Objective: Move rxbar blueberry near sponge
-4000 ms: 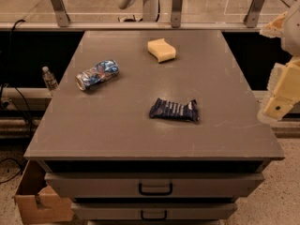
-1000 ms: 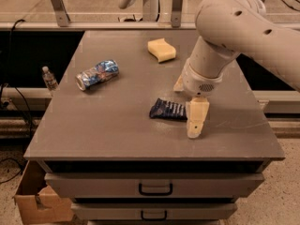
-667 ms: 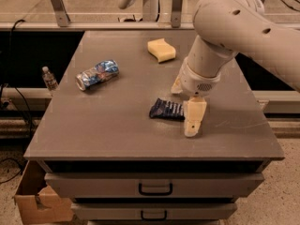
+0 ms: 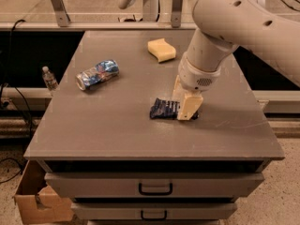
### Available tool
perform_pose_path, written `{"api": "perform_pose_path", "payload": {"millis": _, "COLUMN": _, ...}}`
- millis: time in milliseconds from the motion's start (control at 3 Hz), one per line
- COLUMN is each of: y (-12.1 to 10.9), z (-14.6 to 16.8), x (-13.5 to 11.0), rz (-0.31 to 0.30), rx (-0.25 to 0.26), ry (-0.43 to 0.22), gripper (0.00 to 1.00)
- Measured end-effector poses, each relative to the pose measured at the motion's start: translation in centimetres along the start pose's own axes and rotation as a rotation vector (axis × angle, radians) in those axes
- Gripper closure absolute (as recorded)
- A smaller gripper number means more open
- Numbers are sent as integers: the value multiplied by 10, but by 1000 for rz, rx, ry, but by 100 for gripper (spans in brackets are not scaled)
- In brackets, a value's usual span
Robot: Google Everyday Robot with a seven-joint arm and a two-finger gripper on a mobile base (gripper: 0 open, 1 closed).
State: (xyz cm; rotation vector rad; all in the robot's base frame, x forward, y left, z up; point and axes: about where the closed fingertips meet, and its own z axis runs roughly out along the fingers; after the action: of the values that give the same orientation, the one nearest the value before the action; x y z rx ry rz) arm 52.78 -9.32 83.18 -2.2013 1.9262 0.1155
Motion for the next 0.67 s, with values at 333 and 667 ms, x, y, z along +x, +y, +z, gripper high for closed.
{"api": "perform_pose_path", "payload": {"millis": 333, "y": 0, "z": -2, "x": -1, "rz": 0, "rx": 0, "ry": 0, "gripper": 100}}
{"api": "perform_pose_path", "payload": {"millis": 667, "y": -20, "z": -25, "x": -4, "rz": -10, "rx": 50, "ry": -26, "gripper": 100}}
